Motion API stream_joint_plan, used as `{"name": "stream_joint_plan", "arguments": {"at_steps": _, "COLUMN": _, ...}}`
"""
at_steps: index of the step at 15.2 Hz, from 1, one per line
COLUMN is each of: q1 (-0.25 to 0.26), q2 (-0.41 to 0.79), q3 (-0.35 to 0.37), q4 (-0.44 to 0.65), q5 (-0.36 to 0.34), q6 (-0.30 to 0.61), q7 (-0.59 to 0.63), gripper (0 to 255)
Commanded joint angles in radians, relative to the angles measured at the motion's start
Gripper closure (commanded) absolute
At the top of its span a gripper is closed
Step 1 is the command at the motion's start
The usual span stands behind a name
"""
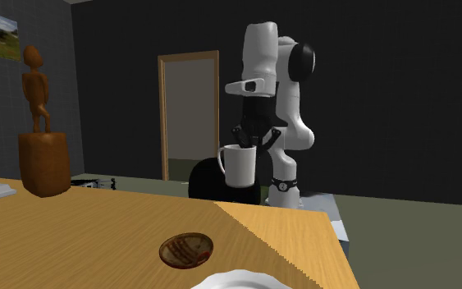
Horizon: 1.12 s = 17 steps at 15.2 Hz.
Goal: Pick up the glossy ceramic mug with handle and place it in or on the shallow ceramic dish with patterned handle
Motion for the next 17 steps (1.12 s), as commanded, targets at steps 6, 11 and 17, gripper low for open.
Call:
{"name": "stream_joint_plan", "arguments": {"at_steps": 6, "q1": -0.027, "q2": 0.253, "q3": -0.033, "q4": 0.311, "q5": 0.008, "q6": -0.055, "q7": -0.066, "gripper": 255}}
{"name": "stream_joint_plan", "arguments": {"at_steps": 11, "q1": -0.051, "q2": 0.452, "q3": -0.048, "q4": 0.589, "q5": 0.024, "q6": -0.133, "q7": -0.112, "gripper": 255}}
{"name": "stream_joint_plan", "arguments": {"at_steps": 17, "q1": -0.066, "q2": 0.56, "q3": -0.053, "q4": 0.711, "q5": 0.033, "q6": -0.147, "q7": -0.13, "gripper": 255}}
